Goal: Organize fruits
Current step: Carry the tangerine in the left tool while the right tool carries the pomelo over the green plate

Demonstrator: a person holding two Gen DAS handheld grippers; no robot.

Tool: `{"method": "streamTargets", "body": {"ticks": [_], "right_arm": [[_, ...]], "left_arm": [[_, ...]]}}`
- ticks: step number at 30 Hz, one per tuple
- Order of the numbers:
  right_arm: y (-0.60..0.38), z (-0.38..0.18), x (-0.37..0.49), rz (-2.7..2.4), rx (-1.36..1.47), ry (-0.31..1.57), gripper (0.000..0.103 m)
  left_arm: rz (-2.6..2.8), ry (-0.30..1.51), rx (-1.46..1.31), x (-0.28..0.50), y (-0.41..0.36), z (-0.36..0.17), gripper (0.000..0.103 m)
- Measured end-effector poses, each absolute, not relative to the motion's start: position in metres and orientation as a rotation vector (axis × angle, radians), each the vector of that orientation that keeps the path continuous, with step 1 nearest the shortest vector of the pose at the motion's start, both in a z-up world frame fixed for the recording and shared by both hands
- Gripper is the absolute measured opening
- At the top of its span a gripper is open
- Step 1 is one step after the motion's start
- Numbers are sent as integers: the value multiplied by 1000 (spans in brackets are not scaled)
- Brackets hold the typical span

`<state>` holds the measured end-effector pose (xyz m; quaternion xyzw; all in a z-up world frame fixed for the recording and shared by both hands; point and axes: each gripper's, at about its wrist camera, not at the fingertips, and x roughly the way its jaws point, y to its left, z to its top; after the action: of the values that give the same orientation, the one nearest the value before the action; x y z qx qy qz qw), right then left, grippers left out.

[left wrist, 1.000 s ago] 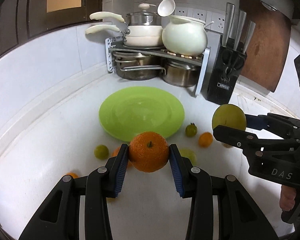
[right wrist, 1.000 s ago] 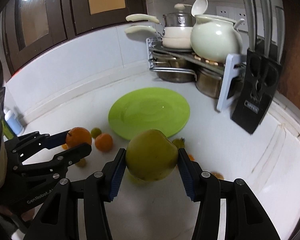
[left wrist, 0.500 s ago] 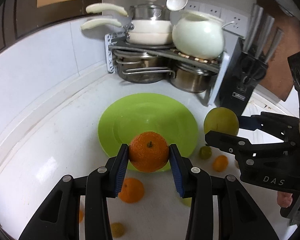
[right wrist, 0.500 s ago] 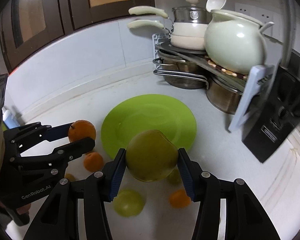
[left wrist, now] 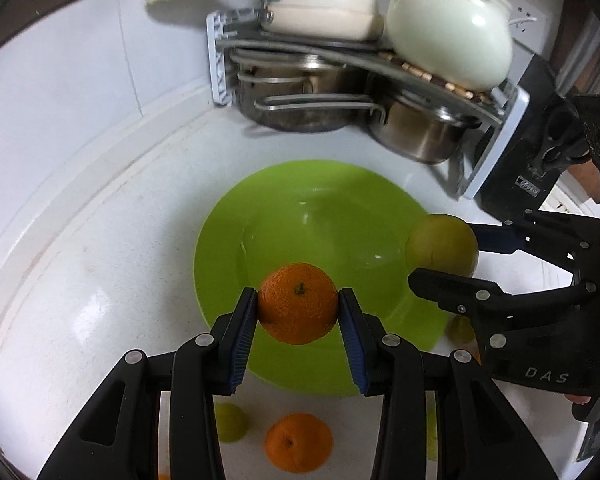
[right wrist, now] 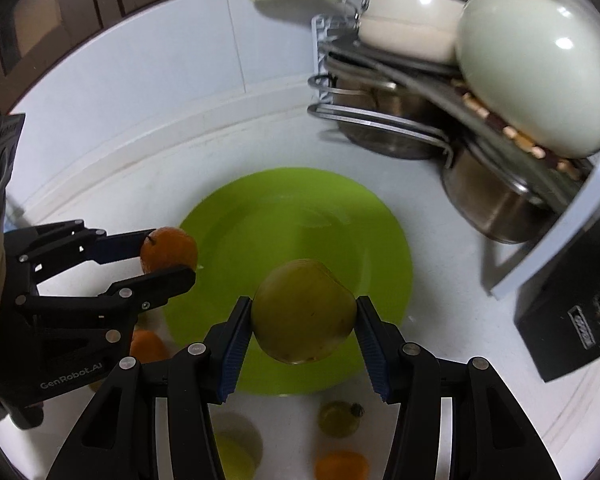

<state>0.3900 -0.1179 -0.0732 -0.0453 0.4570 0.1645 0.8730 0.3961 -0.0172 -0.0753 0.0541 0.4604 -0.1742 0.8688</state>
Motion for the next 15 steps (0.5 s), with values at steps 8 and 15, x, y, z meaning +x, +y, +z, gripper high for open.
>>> {"method": "streamTargets", "body": {"ticks": [8, 15], "right_arm": [[-112, -94, 405, 347, -130, 1009, 52], [-115, -106, 407, 343, -126, 1033, 52]], "left_arm": [[-367, 1025, 130, 412, -14, -99, 40], [-371, 1046, 145, 418, -19, -105, 41]]}}
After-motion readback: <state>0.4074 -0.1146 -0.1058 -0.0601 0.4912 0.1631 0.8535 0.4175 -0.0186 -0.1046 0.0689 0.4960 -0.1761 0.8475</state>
